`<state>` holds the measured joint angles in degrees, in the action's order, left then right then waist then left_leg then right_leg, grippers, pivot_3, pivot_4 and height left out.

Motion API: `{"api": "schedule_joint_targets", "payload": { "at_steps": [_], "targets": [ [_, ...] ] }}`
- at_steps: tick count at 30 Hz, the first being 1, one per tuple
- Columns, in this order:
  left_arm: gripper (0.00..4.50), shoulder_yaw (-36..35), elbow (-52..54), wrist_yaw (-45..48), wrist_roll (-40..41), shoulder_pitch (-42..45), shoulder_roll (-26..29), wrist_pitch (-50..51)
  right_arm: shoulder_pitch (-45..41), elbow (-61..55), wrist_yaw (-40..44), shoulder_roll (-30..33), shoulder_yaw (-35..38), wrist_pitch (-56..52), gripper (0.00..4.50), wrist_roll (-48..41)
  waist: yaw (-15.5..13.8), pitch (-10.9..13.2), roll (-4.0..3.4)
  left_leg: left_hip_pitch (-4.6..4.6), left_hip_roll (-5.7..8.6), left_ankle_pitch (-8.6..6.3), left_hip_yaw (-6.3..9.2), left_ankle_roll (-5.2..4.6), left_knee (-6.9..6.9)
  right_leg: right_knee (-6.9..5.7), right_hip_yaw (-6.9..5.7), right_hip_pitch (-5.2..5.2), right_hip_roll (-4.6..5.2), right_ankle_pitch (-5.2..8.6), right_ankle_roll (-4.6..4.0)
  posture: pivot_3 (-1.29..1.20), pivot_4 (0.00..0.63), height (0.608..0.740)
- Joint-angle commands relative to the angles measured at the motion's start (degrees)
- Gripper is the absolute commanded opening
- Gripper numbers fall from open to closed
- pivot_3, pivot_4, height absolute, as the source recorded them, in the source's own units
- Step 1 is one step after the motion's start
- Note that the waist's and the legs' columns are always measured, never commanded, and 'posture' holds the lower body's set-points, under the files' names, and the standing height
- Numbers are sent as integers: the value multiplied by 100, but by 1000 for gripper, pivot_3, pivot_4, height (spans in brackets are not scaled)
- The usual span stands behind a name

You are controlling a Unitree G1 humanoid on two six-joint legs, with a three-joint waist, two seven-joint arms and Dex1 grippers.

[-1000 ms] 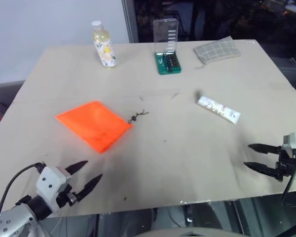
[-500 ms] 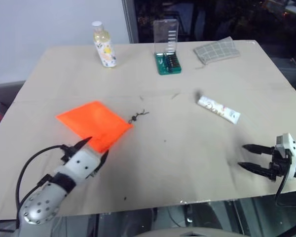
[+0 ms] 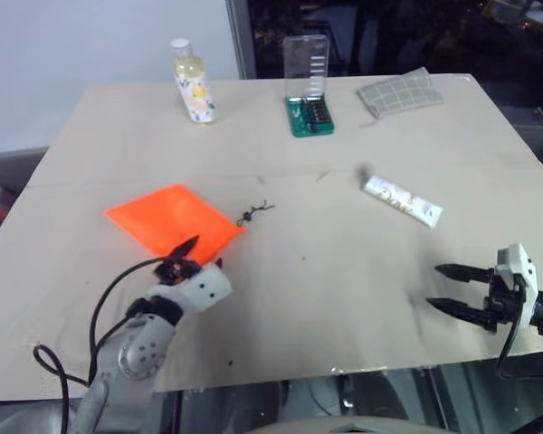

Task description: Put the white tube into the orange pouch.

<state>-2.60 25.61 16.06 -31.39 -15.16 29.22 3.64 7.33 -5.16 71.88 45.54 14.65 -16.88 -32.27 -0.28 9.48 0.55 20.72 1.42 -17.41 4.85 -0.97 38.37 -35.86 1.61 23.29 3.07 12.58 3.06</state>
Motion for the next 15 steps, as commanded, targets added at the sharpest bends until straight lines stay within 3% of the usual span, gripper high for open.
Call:
{"api": "schedule_joint_targets", "payload": {
  "at_steps": [1, 4, 8, 9, 10, 15],
  "targets": [
    [3395, -104, 14, -160, -75, 121, -38, 54, -294, -20, -477, -179, 207, 90, 3977, -4, -7, 0, 1, -1, 0, 0, -1, 0, 0, 0, 0, 0, 1, 0, 0, 0, 150, 740],
    [2643, -197, -50, -222, -65, 110, -38, 90, -728, 222, -1054, -390, 278, 232, 3977, 192, 3, -3, -3, -3, 1, 1, -4, 1, 1, -5, 5, 0, 1, -1, 0, 0, 150, 740],
    [775, -350, -117, -277, 30, 207, -94, 253, -1278, 488, -1747, -568, 216, 541, 3977, 607, -18, -3, -4, 3, 1, 1, -1, 2, 1, -6, 1, 7, 1, -1, -1, 0, 150, 740],
    [613, -355, -129, -255, 38, 221, -85, 261, -1448, 601, -1970, -585, 193, 552, 3977, 746, -31, -4, -4, 4, 1, 1, -1, 2, 1, -6, 1, 9, 1, -1, -1, 0, 150, 740],
    [27, -354, -137, -242, 44, 229, -69, 262, -1597, 710, -2163, -592, 170, 523, 3977, 855, -38, -4, -5, 4, 2, 1, -1, 3, 0, -7, 1, 10, 1, -1, -1, 0, 150, 740],
    [27, -470, -300, -25, 363, 436, 94, 199, -2573, 1642, -3082, -431, -203, 295, 3977, 1764, -45, -5, -7, 10, 7, 2, -5, 4, 0, -8, 5, 14, 7, -2, -1, 0, 150, 740]
  ]
}}
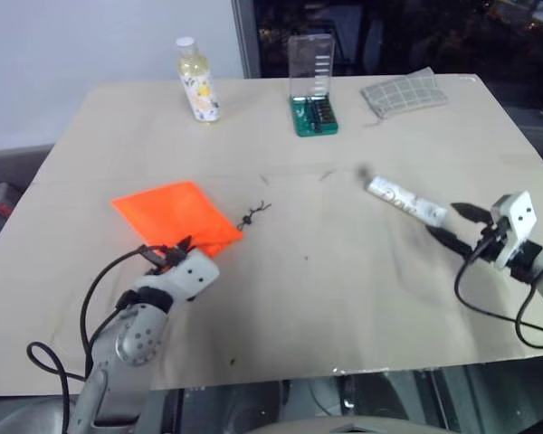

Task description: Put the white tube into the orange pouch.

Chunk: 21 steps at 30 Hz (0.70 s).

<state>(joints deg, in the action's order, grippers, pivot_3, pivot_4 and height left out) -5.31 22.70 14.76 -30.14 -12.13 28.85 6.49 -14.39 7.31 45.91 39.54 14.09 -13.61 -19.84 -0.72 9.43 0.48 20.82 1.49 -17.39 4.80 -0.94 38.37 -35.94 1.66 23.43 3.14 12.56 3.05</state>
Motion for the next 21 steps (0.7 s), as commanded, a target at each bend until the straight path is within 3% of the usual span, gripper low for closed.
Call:
{"api": "schedule_joint_targets", "payload": {
  "at_steps": [1, 5, 13, 21],
  "targets": [
    [27, -233, -39, 168, 353, 190, 162, -96, -568, 591, -537, 196, -273, -20, 3977, 689, -5, 0, -1, -1, 0, 2, 0, 3, 0, -3, 0, 1, 0, 0, -1, 0, 150, 740],
    [27, -309, -55, 416, 734, 334, 233, -65, -1024, 1109, -276, 196, -685, 0, 3977, 940, 8, 0, -1, 2, -2, 13, -1, 23, -5, -3, -1, 6, -2, 0, -1, 0, 150, 740],
    [27, -422, 178, 903, 1458, 373, 237, 293, -1527, 1562, 876, 135, -945, -113, 3977, 600, 14, 0, -1, 9, -3, 12, -8, 20, -5, 0, 8, 13, 0, -1, 0, 0, 150, 740],
    [27, -343, 467, 1533, 2203, 284, 280, 472, -2438, 3045, 1122, -77, -1435, 323, 3977, 1147, 34, 0, -1, 7, -3, 11, -7, 20, -5, -4, 7, 14, 0, -1, -2, 0, 150, 740]
  ]
}}
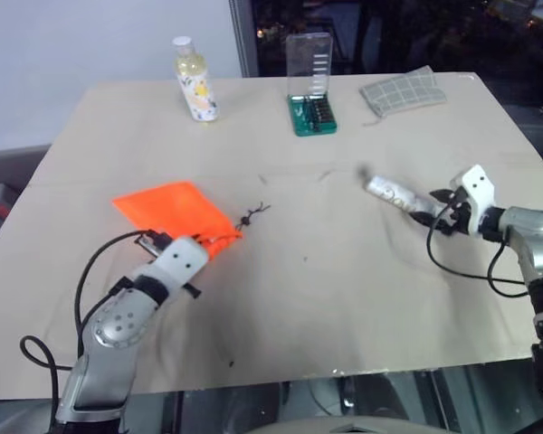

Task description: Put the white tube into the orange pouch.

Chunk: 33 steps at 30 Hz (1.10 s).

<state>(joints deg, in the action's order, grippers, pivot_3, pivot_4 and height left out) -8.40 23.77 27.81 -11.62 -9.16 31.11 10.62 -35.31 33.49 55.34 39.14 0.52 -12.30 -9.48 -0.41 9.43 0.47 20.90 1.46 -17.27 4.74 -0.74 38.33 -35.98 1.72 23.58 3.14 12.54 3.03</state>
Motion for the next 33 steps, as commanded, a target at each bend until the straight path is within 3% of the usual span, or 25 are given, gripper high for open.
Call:
{"api": "schedule_joint_targets", "payload": {
  "at_steps": [1, 9, 13, 17, 19, 22, 25, 30, 33],
  "targets": [
    [27, -44, 393, 309, 463, -9, 58, 103, -490, 649, 258, -79, -129, 232, 3977, 154, 16, 0, 0, 0, 0, 1, -1, 2, 0, 1, 1, 0, 0, 0, 0, 0, 150, 740],
    [27, -239, 404, 588, 1094, 174, 148, 546, -1301, 2136, 522, -297, -519, 960, 3977, 738, 128, 0, 0, -1, 0, 1, -6, 2, -2, 1, 5, 1, -1, 0, 0, 0, 150, 740],
    [0, -364, 447, 549, 1265, 238, 166, 736, -1405, 2345, 611, -351, -547, 1104, 2762, 828, 134, -3, 4, -5, 0, 2, -5, 3, -1, -3, 6, 0, -1, -1, 0, 0, 150, 740],
    [0, -549, 611, 605, 1638, 234, 129, 1082, -1391, 2321, 676, -396, -529, 1108, 876, 825, 143, -15, 20, -11, -1, 1, -7, 3, 0, -8, 10, -3, -1, -1, -1, 0, 150, 740],
    [0, -674, 722, 633, 1946, 245, 97, 1355, -1345, 2238, 690, -407, -523, 1086, 377, 821, 149, -22, 32, -15, -1, 1, -8, 2, 0, -13, 13, -3, -1, -1, -1, 0, 150, 740],
    [0, -915, 888, 614, 2572, 368, 4, 1942, -1245, 1939, 726, -430, -470, 1030, 377, 736, 144, -22, 32, -18, -1, 1, -7, 2, 2, -23, 13, -3, 0, -2, -2, 0, 150, 740],
    [0, -1083, 1043, 486, 3121, 519, -115, 2541, -1045, 1096, 890, -496, -415, 647, 377, 497, 145, -22, 32, -16, -1, 2, -2, 3, 4, -34, 11, 1, -1, -2, -3, 0, 150, 740],
    [0, -1521, 1212, -99, 4278, 1044, -576, 3674, -217, -2596, 1149, -704, -1026, -1514, 377, -134, 165, -18, 26, 0, -7, 4, -3, 8, 5, -47, 19, 26, 1, -2, -2, 0, 150, 740],
    [0, -1562, 1344, -371, 4649, 1176, -682, 4045, 2, -3867, 1015, -763, -1308, -2389, 377, -331, 103, -16, 23, 13, -3, 5, 5, 12, 7, -43, 11, 33, 0, -2, -2, 0, 150, 740]
  ]
}}
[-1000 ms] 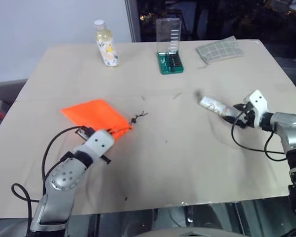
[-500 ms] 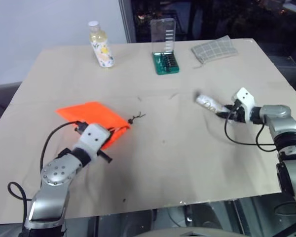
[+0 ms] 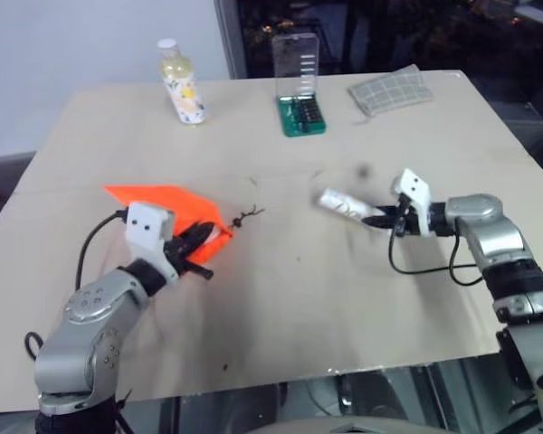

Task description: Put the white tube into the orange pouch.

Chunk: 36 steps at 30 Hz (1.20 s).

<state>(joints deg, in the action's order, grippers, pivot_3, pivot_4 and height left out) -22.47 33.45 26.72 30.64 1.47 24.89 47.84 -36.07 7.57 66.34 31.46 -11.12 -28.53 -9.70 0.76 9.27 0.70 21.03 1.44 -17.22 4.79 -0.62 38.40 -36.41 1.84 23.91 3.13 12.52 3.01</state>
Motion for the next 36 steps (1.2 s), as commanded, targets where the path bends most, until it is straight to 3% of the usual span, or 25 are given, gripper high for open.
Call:
{"api": "schedule_joint_targets", "payload": {
  "at_steps": [1, 8, 16, 25, 29, 36],
  "targets": [
    [0, -149, 419, -350, 524, 127, -81, 418, 101, -1593, -170, -8, -244, -1030, 377, -330, -17, 0, 1, 3, 5, 0, 4, 0, 0, 1, -6, 0, 1, 0, 0, 0, 150, 740],
    [0, -405, 564, -1016, 1414, 277, -350, 908, -99, -2678, -701, -350, -984, -2181, 377, -443, -16, -1, 6, 5, 21, 4, 22, 7, 3, 0, -21, -2, 9, 0, 0, 0, 150, 740],
    [0, -363, 668, -1181, 2072, 207, -123, 1099, -653, -1939, -1500, -1225, -1746, -2221, 377, 10, 6, -2, 7, -3, 27, 14, 24, 23, 2, -13, -21, -2, 1, 1, -1, 0, 150, 740],
    [0, -76, 780, -1024, 2584, -64, 400, 1108, -1156, -1208, -2082, -1987, -1760, -2292, 377, 215, 12, -1, 7, -1, 29, 15, 27, 24, -1, -9, -23, -1, 0, 1, -2, 0, 150, 740],
    [0, 64, 764, -981, 2562, -130, 516, 1000, -1183, -875, -2585, -2761, -1448, -2691, 377, 25, 33, -1, 6, -3, 28, 16, 26, 26, -5, -9, -23, 0, -4, 2, -3, 0, 150, 740],
    [0, 68, 664, -889, 2530, -296, 675, 812, -1215, -353, -2587, -3148, -1968, -1784, 377, 313, 17, 0, 6, -3, 31, 18, 28, 30, -8, -9, -24, 1, -5, 2, -4, 0, 150, 740]
  ]
}}
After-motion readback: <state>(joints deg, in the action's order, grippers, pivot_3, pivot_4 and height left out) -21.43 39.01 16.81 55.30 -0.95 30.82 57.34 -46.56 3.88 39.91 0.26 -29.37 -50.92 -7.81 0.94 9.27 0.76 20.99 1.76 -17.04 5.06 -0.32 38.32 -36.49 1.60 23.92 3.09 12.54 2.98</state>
